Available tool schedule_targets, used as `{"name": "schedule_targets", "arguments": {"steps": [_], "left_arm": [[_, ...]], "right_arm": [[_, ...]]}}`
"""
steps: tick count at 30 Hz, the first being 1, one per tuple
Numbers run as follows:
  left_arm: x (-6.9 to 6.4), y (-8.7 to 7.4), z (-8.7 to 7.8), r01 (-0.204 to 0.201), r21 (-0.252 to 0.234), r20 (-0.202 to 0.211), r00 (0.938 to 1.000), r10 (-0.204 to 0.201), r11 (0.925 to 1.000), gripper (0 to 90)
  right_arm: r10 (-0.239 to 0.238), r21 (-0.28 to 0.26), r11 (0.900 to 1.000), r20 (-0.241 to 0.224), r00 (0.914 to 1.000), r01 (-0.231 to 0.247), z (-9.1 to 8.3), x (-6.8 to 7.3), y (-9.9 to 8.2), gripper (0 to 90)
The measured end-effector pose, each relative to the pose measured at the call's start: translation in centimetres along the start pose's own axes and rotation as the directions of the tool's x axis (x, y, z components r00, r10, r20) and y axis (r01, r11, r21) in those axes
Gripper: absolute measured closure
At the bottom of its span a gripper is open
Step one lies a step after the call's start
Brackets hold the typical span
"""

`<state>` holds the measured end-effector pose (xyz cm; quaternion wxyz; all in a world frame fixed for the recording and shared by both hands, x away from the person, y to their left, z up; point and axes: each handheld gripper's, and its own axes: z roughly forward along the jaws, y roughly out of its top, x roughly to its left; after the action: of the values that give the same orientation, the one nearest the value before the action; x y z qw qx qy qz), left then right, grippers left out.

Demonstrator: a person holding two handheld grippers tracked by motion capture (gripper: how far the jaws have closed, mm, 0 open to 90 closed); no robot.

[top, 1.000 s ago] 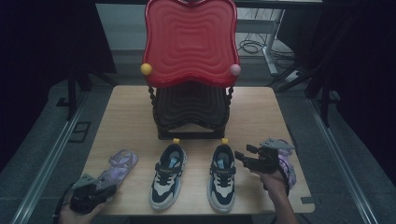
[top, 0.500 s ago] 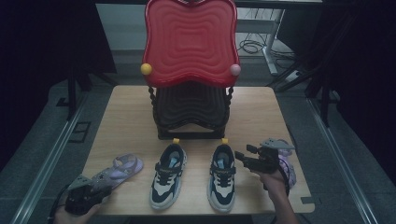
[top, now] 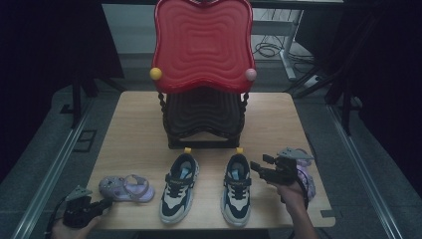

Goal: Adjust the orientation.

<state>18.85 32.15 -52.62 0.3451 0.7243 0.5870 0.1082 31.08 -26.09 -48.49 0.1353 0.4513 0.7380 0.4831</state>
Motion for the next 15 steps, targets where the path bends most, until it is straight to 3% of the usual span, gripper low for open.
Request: {"name": "schedule_targets", "arguments": {"steps": [7, 15], "left_arm": [[0.3, 0.1, 0.1, 0.011, -0.006, 0.013, 0.9998, -0.011, 0.9999, 88.6], [1.1, 0.3, 0.2, 0.029, -0.004, -0.004, 0.9996, -0.029, 0.9996, 87.9]], "right_arm": [[-0.001, 0.003, 1.0, 0.002, 1.0, 0.001, 0.0, 0.0, 0.0, 33.4], [0.003, 0.006, 1.0, -0.001, 1.0, -0.003, 0.1, 0.0, -0.1, 33.4]]}}
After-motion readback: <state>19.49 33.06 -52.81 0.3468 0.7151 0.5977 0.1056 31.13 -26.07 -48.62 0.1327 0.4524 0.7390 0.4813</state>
